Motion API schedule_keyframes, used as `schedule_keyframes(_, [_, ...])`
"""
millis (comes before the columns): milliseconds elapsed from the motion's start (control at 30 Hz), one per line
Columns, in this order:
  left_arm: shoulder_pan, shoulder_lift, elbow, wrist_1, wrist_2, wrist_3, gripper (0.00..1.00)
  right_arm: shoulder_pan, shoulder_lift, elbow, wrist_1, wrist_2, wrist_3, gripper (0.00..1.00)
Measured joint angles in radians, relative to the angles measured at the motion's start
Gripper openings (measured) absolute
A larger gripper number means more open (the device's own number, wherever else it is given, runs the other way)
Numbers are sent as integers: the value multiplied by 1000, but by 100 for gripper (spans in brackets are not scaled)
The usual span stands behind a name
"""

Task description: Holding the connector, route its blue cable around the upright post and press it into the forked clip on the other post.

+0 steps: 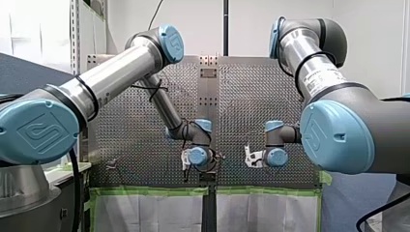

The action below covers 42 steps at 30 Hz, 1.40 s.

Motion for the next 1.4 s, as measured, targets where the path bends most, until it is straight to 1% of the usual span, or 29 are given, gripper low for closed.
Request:
schedule_keyframes(233, [27, -16, 4, 2, 28, -7, 0, 3, 0, -20, 4, -11, 4, 0])
schedule_keyframes(400, [46, -45, 22, -3, 45, -11, 0, 3, 0, -29, 6, -11, 4, 0])
schedule_keyframes(600, [61, -54, 40, -3, 66, -17, 0, 2, 1, -30, 3, -10, 4, 0])
schedule_keyframes(933, [89, -54, 73, -27, 93, -23, 0, -11, 1, -32, -35, -6, 10, 0])
schedule_keyframes(1267, [102, -54, 83, -45, 108, -28, 0, -16, 2, -33, -50, -6, 12, 0])
schedule_keyframes(1300, [102, -54, 83, -46, 110, -29, 12, -16, 2, -33, -50, -7, 12, 0])
schedule_keyframes(1333, [102, -54, 83, -46, 113, -30, 12, -16, 2, -33, -50, -8, 12, 0])
schedule_keyframes(1367, [102, -54, 83, -47, 118, -31, 21, -16, 2, -33, -51, -9, 12, 0])
schedule_keyframes(1400, [102, -54, 83, -47, 126, -33, 33, -16, 2, -33, -51, -9, 12, 0])
